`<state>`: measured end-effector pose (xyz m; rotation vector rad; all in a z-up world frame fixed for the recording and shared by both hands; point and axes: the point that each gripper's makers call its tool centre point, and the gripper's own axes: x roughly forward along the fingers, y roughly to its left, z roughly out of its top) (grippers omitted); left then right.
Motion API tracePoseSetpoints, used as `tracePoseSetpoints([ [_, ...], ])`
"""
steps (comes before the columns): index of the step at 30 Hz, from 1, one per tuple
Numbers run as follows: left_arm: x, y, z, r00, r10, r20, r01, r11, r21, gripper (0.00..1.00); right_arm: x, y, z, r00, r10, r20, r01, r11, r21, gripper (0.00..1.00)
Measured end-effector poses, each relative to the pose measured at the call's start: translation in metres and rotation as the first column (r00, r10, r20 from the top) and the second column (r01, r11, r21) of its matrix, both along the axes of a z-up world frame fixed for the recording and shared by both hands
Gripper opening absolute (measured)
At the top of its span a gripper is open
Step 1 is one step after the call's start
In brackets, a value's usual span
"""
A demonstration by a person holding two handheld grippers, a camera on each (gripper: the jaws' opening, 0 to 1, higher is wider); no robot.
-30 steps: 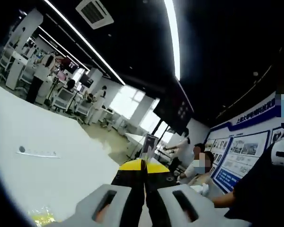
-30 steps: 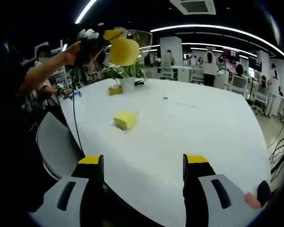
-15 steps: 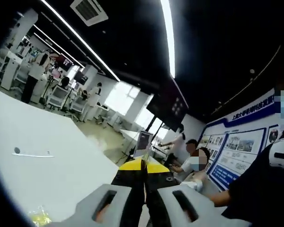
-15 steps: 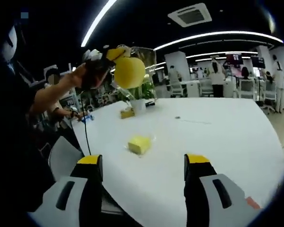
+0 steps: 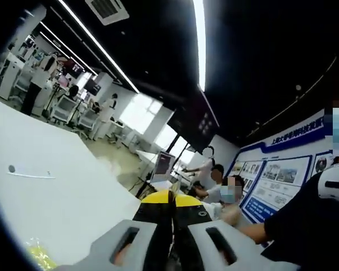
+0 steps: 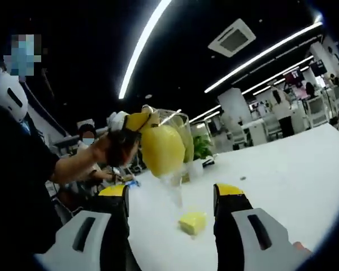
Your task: Compare the silicone blocks by pressing each to a similar depth, holding the contact briefly, and releasing to observe deformation and rebound differences across the visible hardness samples.
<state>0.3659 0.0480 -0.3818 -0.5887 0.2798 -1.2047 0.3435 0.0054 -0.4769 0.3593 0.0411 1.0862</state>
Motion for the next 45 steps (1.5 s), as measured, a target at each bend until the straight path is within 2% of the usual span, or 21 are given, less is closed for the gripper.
tracePoseSetpoints([
  [4, -0.004, -0.003, -0.003, 1.000, -0.012, -0.009, 0.012, 1.000, -0.003, 0.00, 0.006, 0.016, 0.008, 0.998, 0.064, 0.008, -0.065, 0.997, 0.038, 0.46],
  [5, -0.004, -0.003, -0.003, 1.000, -0.012, -0.011, 0.012, 1.000, -0.004, 0.00, 0.007, 0.021, 0.013, 0.996, 0.089, -0.010, -0.088, 0.992, 0.085, 0.45],
  [7, -0.006, -0.005, -0.004, 1.000, -0.017, -0.015, 0.017, 1.000, -0.009, 0.00, 0.008, 0.029, 0.015, 0.991, 0.131, -0.029, -0.127, 0.985, 0.116, 0.44],
  [10, -0.008, -0.006, -0.004, 1.000, -0.024, -0.016, 0.024, 1.000, -0.015, 0.00, 0.013, 0.037, 0.019, 0.990, 0.142, -0.009, -0.140, 0.984, 0.109, 0.40],
  [14, -0.008, -0.007, -0.005, 0.999, -0.030, -0.025, 0.029, 0.999, -0.035, 0.00, 0.016, 0.050, 0.023, 0.981, 0.192, -0.010, -0.190, 0.976, 0.107, 0.35],
  [20, -0.001, -0.004, -0.010, 0.999, -0.013, -0.048, 0.009, 0.996, -0.083, 0.00, 0.024, 0.060, 0.018, 0.980, 0.198, -0.016, -0.197, 0.978, 0.061, 0.36],
  [25, 0.004, 0.006, -0.010, 0.999, 0.006, -0.043, -0.010, 0.997, -0.081, 0.00, 0.021, 0.061, 0.017, 0.975, 0.220, 0.000, -0.220, 0.974, 0.050, 0.28],
  [31, 0.005, 0.008, -0.009, 0.999, 0.008, -0.044, -0.012, 0.995, -0.095, 0.00, 0.019, 0.065, 0.020, 0.974, 0.227, 0.015, -0.227, 0.973, 0.045, 0.22],
  [41, 0.006, 0.012, -0.013, 0.998, 0.022, -0.052, -0.027, 0.995, -0.093, 0.00, 0.019, 0.067, 0.017, 0.972, 0.229, -0.049, -0.228, 0.973, 0.036, 0.15],
  [45, 0.005, 0.012, -0.012, 0.999, 0.024, -0.049, -0.028, 0.996, -0.088, 0.00, 0.017, 0.068, 0.017, 0.966, 0.248, -0.074, -0.246, 0.968, 0.040, 0.13],
])
